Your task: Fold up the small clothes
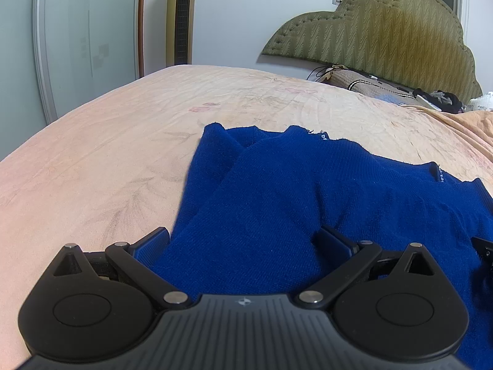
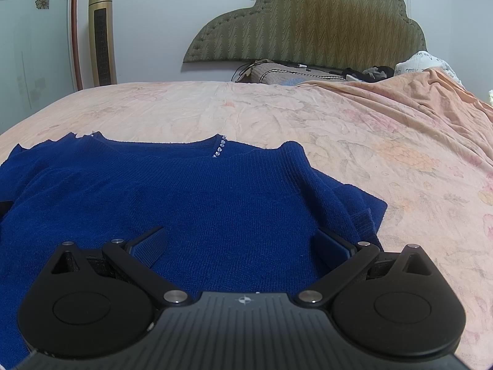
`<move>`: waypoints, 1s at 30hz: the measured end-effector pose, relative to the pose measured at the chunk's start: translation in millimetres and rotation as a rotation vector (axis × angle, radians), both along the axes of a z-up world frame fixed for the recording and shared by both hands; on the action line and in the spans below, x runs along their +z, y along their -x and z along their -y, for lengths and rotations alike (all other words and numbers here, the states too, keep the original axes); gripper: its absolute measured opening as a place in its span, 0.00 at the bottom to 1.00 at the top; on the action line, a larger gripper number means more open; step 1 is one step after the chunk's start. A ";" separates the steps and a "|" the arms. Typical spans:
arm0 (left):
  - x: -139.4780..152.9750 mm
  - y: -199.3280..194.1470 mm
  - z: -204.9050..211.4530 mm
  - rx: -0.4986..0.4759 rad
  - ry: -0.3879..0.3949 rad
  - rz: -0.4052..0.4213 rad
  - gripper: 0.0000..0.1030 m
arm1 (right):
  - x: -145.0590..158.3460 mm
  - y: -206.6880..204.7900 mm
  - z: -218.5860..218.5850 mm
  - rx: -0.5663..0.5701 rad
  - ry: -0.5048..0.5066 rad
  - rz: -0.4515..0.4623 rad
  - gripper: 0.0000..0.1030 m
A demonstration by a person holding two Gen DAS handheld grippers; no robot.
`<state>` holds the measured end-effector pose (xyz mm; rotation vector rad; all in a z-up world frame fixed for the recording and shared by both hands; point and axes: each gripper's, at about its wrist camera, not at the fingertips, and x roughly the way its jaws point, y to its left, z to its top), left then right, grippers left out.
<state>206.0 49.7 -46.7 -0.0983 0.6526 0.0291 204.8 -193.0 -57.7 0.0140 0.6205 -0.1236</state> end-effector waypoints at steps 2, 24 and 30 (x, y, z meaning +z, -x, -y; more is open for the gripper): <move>0.0 0.0 -0.2 0.000 0.002 0.000 1.00 | 0.2 0.0 -0.1 0.000 0.001 0.000 1.00; 0.2 0.3 0.1 0.002 0.001 0.000 1.00 | -0.3 -0.6 -1.3 0.003 0.012 -0.002 1.00; 0.7 0.6 -0.1 -0.002 0.002 -0.001 1.00 | 4.9 6.7 -5.7 -0.014 0.045 0.013 0.99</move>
